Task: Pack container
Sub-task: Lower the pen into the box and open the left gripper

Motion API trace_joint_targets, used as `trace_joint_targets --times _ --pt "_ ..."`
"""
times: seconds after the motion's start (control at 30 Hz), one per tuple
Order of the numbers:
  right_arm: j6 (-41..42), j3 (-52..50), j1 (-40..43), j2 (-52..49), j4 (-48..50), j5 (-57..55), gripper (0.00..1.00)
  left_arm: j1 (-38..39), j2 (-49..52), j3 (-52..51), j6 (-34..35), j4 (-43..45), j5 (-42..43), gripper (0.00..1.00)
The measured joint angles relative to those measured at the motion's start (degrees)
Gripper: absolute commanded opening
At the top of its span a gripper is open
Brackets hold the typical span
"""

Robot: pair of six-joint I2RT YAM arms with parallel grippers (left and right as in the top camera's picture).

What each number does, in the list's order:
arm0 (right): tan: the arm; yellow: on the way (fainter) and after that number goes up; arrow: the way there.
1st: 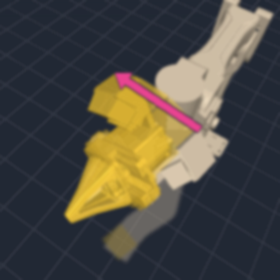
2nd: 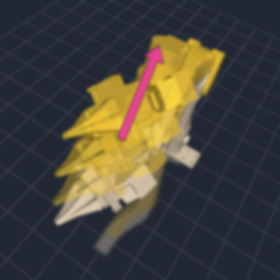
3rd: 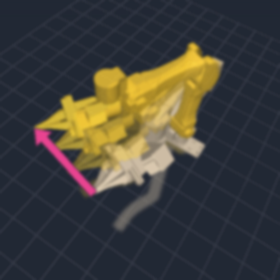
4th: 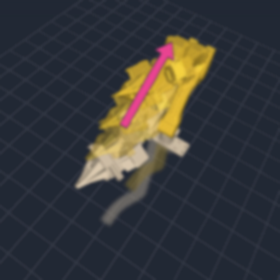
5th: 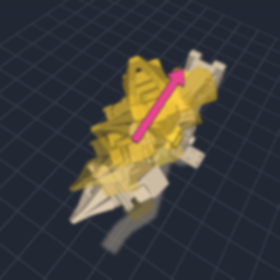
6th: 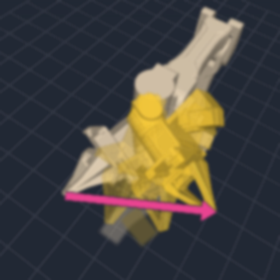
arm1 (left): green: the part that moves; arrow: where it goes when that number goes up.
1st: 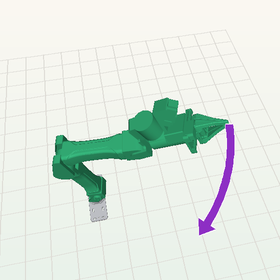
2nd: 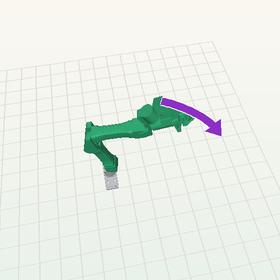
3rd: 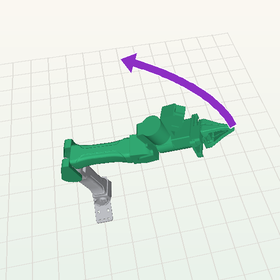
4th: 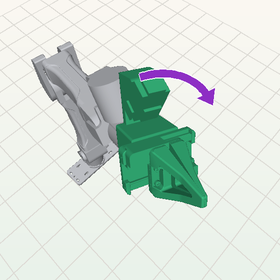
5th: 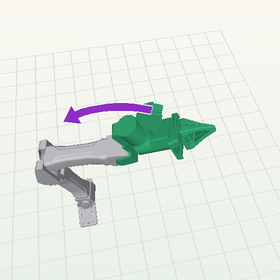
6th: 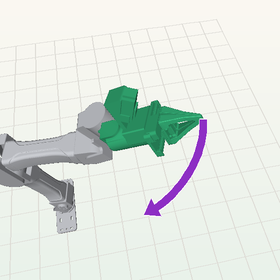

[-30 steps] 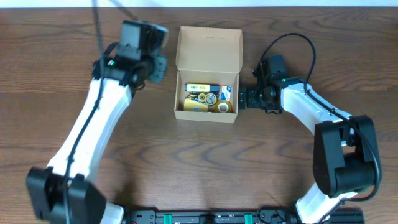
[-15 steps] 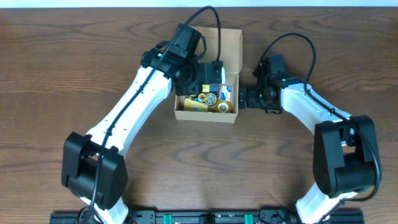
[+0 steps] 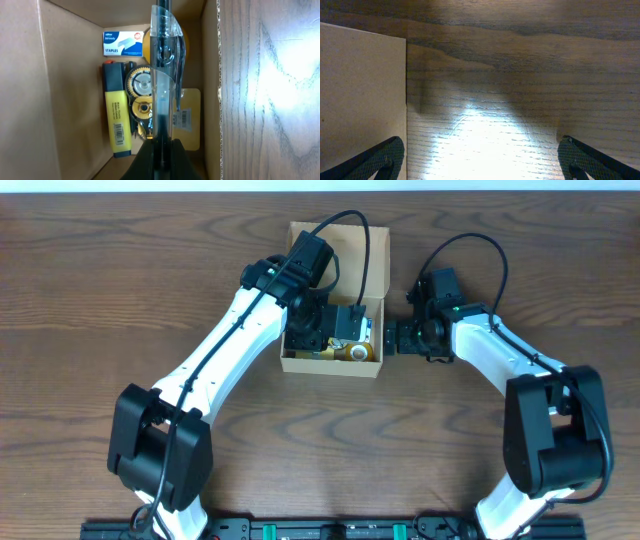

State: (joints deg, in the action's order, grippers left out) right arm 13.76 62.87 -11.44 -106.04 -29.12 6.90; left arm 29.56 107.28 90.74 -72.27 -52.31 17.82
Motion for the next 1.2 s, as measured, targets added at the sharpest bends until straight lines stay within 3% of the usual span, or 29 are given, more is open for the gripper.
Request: trace_joint_targets --times 0.67,0.93,1.1,1.2 --pt "0.0 0.0 0.0 0.0 0.0 0.0 0.99 1.1 6.6 0.0 -0.3 -0.2 -3.3 0.06" --pt "0.0 0.0 0.0 0.0 0.0 0.0 0.99 1.1 6.8 0.0 -1.2 -0.2 -4.6 0.25" --pt "0.0 0.0 0.0 0.0 0.0 0.0 0.99 1.1 6.8 0.0 -1.3 -0.2 -4.7 0.24" --pt "0.0 0.0 0.0 0.0 0.0 0.0 0.99 1.1 6.8 0.0 -1.2 -0.2 -4.7 0.17"
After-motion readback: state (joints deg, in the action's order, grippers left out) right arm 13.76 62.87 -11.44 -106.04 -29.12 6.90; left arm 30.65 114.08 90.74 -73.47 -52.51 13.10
